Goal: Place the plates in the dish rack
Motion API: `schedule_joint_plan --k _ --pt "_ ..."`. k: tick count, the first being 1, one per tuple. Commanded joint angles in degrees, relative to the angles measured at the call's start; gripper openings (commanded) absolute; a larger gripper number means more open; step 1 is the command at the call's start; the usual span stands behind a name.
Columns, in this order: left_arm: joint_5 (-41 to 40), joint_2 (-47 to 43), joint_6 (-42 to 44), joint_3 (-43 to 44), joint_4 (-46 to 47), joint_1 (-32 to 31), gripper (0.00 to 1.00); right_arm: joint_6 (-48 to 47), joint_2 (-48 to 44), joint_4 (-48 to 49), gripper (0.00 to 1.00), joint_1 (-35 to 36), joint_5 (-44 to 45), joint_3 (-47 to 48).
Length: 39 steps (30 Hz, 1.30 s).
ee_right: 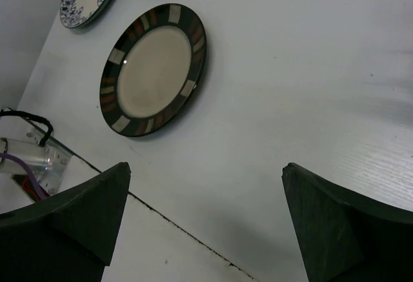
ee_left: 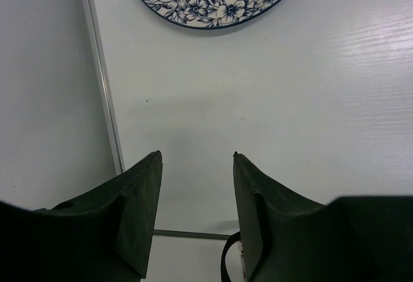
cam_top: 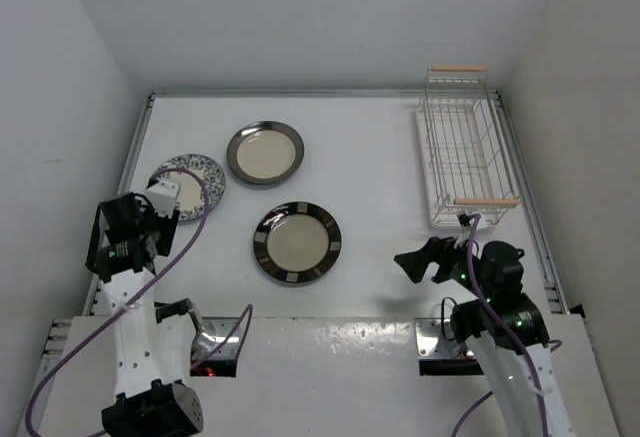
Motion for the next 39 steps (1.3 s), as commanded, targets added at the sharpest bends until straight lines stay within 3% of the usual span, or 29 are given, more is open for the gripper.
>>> schedule_joint_plan --k 1,10,16,20,21,23,26,27,28,30,33,39 --pt "1.8 -1.2 1.1 0.1 0.3 1.4 0.52 0.7 -0.4 1.2 1.0 0.3 -0.8 -0.2" --pt "2.3 -4.4 1.8 0.1 0.3 3.0 0.62 -3.1 9.0 1.0 1.0 0.1 8.8 7.9" --pt "0.7 -5.5 0.5 -0.9 1.4 3.0 0.65 -3.7 33.0 13.0 1.0 0.4 6.5 24.0" --pt "0.1 -5.5 0.5 -2.2 3.7 3.0 0.68 -8.5 55.1 14.9 1.0 6.5 9.2 35.4" --pt "0.1 -5.5 0.5 -2.8 4.5 3.0 0.69 -9.7 58.0 14.0 1.0 12.5 15.0 39.8" --pt "0.8 -4.8 0.5 -2.8 5.0 3.0 0.71 -14.9 63.2 11.1 1.0 16.8 17.2 45.2" --pt "1.3 -2.0 -0.1 -3.3 6.6 3.0 0.71 -14.8 77.2 10.5 0.96 17.6 9.7 49.4" --pt "2.1 0.1 -0.1 -2.0 7.1 3.0 0.72 -13.2 81.5 11.1 0.88 17.3 6.7 49.5" --pt "3.3 1.2 -0.6 -0.9 7.1 3.0 0.72 -12.4 87.9 11.0 0.65 17.0 5.8 50.6" --pt "5.1 4.5 -1.3 0.3 8.7 3.0 0.73 -11.8 91.8 9.9 0.5 17.0 3.9 51.5" --pt "8.0 8.1 -4.3 2.7 12.0 3.0 0.75 -10.2 100.7 9.1 0.56 16.7 -1.8 52.7" --pt "11.9 16.9 -7.2 5.1 13.9 3.0 0.75 -6.6 104.2 20.1 0.6 17.0 -7.6 43.8"
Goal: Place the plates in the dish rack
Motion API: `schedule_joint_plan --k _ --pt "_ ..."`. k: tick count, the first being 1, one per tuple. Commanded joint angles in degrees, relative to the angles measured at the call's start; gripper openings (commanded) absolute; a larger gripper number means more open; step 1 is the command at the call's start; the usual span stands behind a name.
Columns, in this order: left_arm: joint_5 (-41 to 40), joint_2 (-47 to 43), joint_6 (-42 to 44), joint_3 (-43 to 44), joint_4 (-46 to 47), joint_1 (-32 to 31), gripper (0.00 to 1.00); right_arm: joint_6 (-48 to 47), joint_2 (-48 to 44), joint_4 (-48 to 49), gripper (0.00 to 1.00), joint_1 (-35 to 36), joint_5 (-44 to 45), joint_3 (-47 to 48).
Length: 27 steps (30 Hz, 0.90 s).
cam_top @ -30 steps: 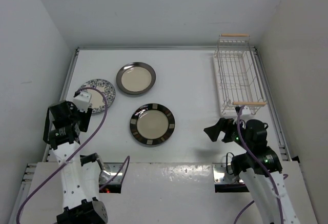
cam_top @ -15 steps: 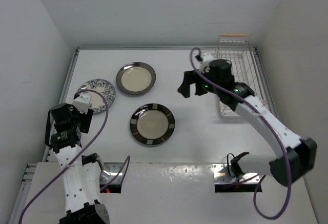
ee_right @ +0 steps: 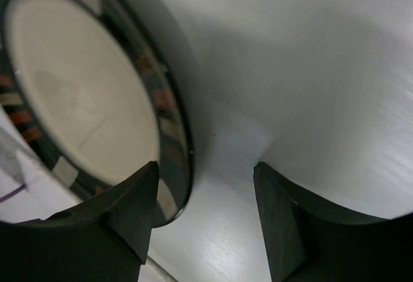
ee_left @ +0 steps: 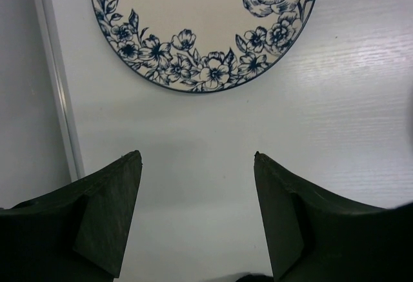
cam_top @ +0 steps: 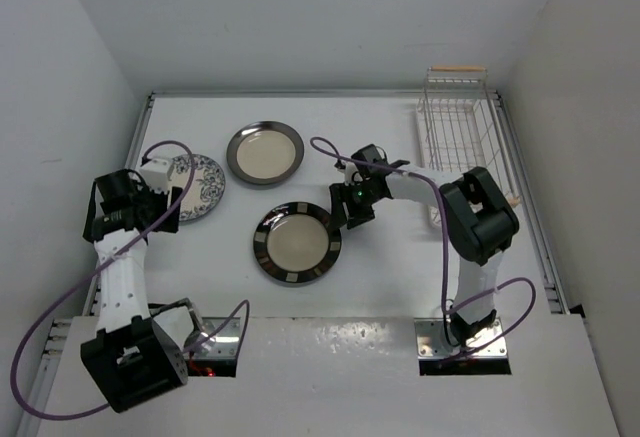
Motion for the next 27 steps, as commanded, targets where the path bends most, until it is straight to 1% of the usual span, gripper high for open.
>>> schedule_joint_plan --k 1,4,5,6,8,10,11,13,14,15,19,20,21,23,24,25,26,27 --pt "4.4 1.6 -3.1 2.3 3.4 0.8 0.75 1.6 -0.1 6.9 0.6 0.9 -7.0 -2.0" --pt "3.3 1.6 -3.6 2.3 3.4 1.4 0.75 1.6 0.9 10.3 0.53 1.9 -11.5 -5.8" --pt "2.6 1.6 -3.6 2.3 3.4 1.4 0.75 2.1 1.1 12.8 0.48 2.1 -12.8 -8.1" --pt "1.9 1.6 -4.1 2.3 3.4 1.4 0.75 3.9 1.4 15.6 0.46 2.2 -13.4 -9.2" --pt "0.8 1.0 -4.1 2.9 2.9 1.4 0.75 5.8 2.6 19.4 0.43 2.0 -15.2 -12.3" --pt "-0.2 1.0 -4.1 4.1 1.8 1.4 0.75 7.2 5.3 20.8 0.39 1.6 -15.6 -12.5" --pt "-0.7 1.0 -4.1 4.1 1.8 2.0 0.75 8.2 6.2 23.0 0.32 1.2 -16.9 -12.2" --pt "-0.7 1.5 -4.1 5.4 1.2 2.0 0.75 8.9 8.7 23.3 0.2 1.0 -18.3 -10.0" --pt "-0.7 1.5 -4.1 5.4 1.2 2.0 0.76 9.1 8.7 22.4 0.11 0.9 -18.4 -9.2" --pt "-0.7 2.1 -4.1 6.1 1.2 2.0 0.76 9.0 8.1 21.5 0.0 0.9 -18.0 -7.7" --pt "-0.7 3.5 -4.1 7.5 1.2 2.0 0.76 8.0 2.5 17.7 0.0 0.8 -13.6 -5.4" --pt "-0.7 4.1 -4.1 8.9 1.2 2.0 0.76 8.0 -1.7 15.8 0.0 0.7 -12.6 -4.8" --pt "-0.7 4.8 -4.1 9.7 1.2 2.0 0.76 8.2 -3.1 15.2 0.0 0.5 -9.7 -4.2" --pt "-1.2 7.5 -4.1 11.9 1.2 1.0 0.76 9.4 -8.0 14.5 0.0 0.1 -7.3 -1.6" --pt "-1.8 8.6 -4.1 14.7 1.2 -0.4 0.76 9.2 -10.9 13.8 0.0 -0.4 -6.0 -0.9" --pt "-1.8 9.6 -4.1 16.5 1.2 -0.4 0.76 9.2 -13.7 13.1 0.0 -0.7 -5.2 1.0" --pt "-1.8 11.8 -4.1 18.3 1.2 -1.1 0.76 8.7 -14.9 10.1 0.0 -1.0 -4.3 3.5" --pt "-1.8 12.9 -4.1 21.8 1.2 -1.7 0.76 5.6 -16.5 8.4 0.0 -2.1 -4.2 6.6"
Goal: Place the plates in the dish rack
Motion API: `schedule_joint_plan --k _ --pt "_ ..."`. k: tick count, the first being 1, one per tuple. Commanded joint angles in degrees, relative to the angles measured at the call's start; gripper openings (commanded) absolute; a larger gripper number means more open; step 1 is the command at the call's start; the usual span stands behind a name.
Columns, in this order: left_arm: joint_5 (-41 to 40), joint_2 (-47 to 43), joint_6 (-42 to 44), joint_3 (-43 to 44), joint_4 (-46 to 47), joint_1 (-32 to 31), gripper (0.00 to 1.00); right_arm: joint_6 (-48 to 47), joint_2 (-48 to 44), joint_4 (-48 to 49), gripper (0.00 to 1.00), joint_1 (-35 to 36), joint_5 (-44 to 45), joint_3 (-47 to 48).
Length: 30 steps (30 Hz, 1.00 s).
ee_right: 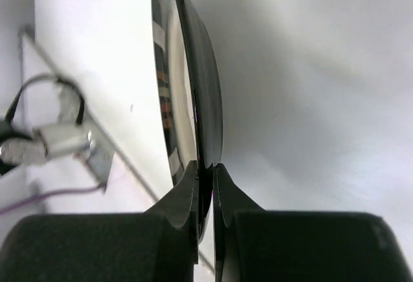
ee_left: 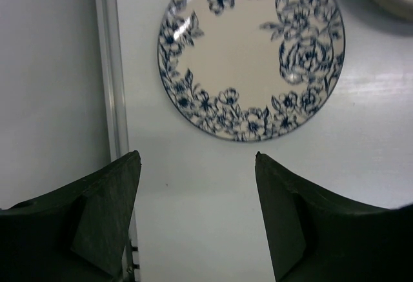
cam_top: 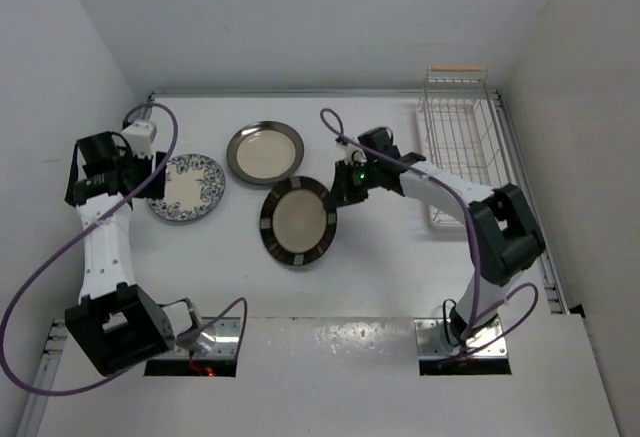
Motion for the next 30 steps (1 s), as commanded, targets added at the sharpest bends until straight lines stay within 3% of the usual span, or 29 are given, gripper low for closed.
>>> schedule_joint_plan --k 1,2,5,9,13,15,19,23,30 --pt "-0.3 3.0 -0.8 8.8 1.6 -1.6 0.76 -5.3 -8.8 -2.5 0.0 -3.2 6.3 12.9" --pt "0.3 4.2 -0.8 10.4 1.6 -2.2 0.76 -7.7 -9.1 -8.9 0.0 -3.6 6.6 14.6" --pt "1.7 9.1 -1.4 16.1 1.0 -2.9 0.76 -11.5 -11.1 -16.3 0.0 -7.2 13.0 23.9" --pt "1.7 14.6 -1.4 22.2 1.0 -5.5 0.76 -13.1 -16.3 -18.2 0.0 -12.3 18.9 28.1" --pt "1.7 18.8 -1.9 25.0 1.0 -8.1 0.76 -19.1 -17.1 -26.1 0.0 -16.8 32.2 38.7" --pt "1.7 19.4 -1.9 25.7 1.0 -8.8 0.76 -23.4 -17.6 -27.0 0.0 -22.4 39.6 42.3" --pt "1.7 20.7 -1.9 25.7 1.0 -9.4 0.76 -32.1 -19.7 -24.0 0.0 -25.7 49.3 44.5" --pt "2.9 21.8 -2.5 25.0 1.0 -9.9 0.76 -40.5 -21.4 -17.3 0.0 -29.1 57.8 40.5" --pt "4.0 23.4 -2.5 24.5 1.0 -10.4 0.76 -52.8 -24.1 -6.8 0.0 -33.2 59.7 29.9"
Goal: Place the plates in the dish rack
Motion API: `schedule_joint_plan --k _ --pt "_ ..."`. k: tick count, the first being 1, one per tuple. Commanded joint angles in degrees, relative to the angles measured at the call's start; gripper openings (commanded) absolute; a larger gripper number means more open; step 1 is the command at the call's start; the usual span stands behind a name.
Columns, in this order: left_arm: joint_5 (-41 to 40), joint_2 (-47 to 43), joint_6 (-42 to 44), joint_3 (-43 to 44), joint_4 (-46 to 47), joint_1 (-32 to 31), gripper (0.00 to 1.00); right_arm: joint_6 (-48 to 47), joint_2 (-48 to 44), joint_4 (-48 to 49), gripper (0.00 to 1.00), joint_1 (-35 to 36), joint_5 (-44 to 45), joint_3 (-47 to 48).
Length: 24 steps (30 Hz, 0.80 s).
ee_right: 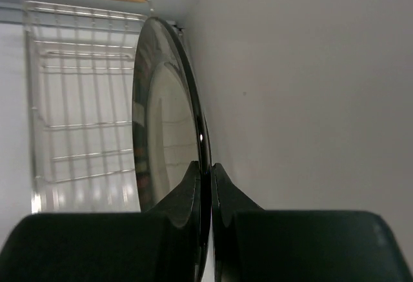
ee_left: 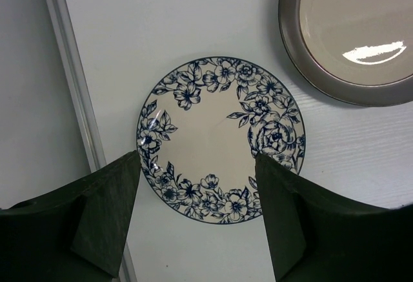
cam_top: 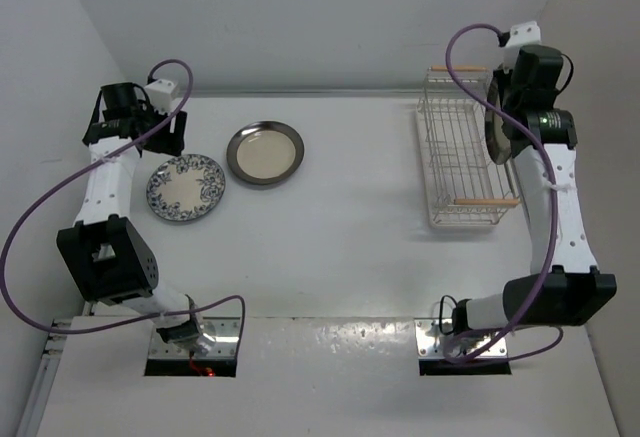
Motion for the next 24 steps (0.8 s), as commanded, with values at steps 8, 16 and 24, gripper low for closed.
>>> schedule_joint_plan --k 8,16,24 --pt "2.3 1.0 -1.5 0.8 0.5 -1.5 0.76 -12.9 -6.6 20.4 0.0 -2.4 -2.5 -17.7" --pt "1.8 1.0 -1.5 -0.3 0.5 -1.5 0.76 -9.7 -6.3 20.3 0.0 -4.4 -5.7 -22.0" --pt "0.6 0.5 -1.5 -0.8 0.5 -1.5 0.76 -7.4 -7.4 20.8 0.0 -5.5 -5.2 -23.2"
